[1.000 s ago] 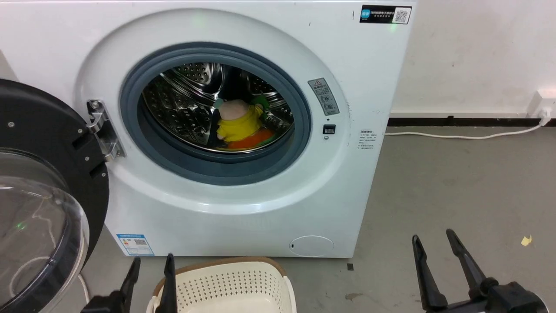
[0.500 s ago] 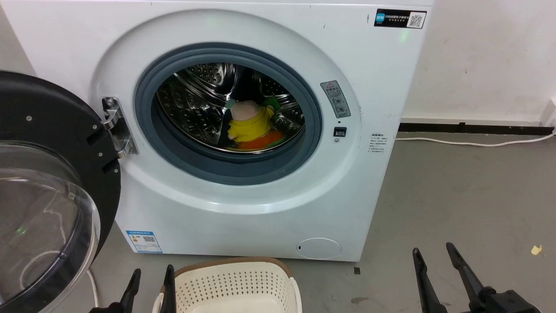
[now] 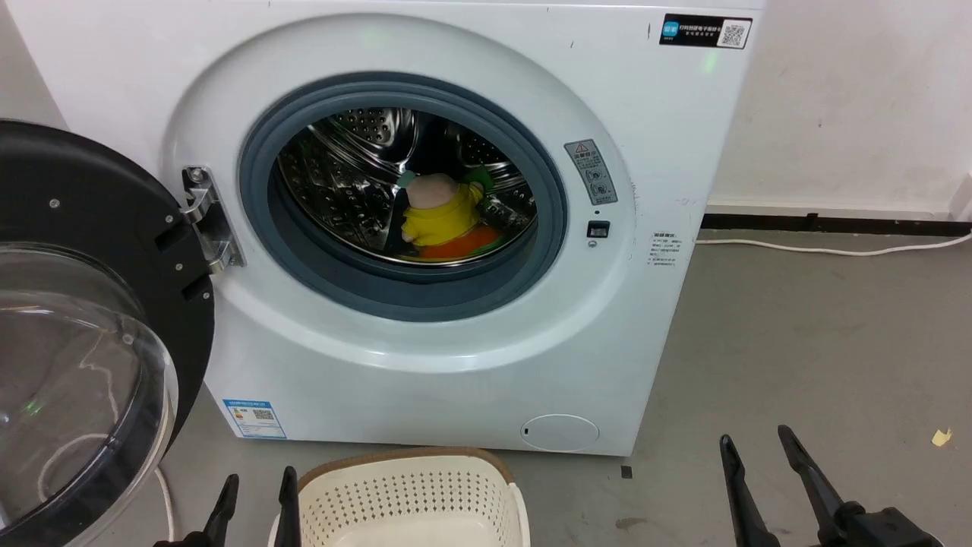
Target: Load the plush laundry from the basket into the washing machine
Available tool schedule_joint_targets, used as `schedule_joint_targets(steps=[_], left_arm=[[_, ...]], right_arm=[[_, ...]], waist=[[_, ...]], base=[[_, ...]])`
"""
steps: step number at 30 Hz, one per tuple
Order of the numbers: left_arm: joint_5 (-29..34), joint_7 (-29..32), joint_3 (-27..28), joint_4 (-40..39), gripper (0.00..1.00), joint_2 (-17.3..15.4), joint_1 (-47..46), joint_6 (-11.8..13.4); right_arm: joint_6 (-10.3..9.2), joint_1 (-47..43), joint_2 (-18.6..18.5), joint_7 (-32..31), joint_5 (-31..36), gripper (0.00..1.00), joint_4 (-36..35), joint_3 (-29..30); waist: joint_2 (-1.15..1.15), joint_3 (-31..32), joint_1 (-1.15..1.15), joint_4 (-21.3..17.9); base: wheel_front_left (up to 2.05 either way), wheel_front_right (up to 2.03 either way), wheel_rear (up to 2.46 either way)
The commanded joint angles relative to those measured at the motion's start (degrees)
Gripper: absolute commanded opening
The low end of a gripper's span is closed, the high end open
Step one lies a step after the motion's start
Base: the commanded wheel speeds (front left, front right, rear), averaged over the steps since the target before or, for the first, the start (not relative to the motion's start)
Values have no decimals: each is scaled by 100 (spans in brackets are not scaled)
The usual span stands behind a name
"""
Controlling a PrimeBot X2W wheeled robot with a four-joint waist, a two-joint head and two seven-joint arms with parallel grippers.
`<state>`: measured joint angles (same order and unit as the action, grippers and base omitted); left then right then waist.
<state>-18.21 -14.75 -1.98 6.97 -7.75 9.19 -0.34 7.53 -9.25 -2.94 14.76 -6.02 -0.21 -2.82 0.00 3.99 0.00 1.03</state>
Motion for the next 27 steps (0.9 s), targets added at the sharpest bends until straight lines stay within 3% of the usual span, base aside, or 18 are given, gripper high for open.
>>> schedule_joint_targets(steps=[1, 27], left_arm=[[3, 0, 8, 0, 0, 3, -1, -15], [317, 262, 41, -119, 0, 85, -159, -21]], right_arm=[[0, 0, 0, 0, 0, 0, 0, 0], [0, 169, 1, -256, 104, 0, 2, 50]], waist=[[0, -1, 0, 0], [0, -72, 0, -17]], base=[[0, 0, 0], [0, 0, 0]])
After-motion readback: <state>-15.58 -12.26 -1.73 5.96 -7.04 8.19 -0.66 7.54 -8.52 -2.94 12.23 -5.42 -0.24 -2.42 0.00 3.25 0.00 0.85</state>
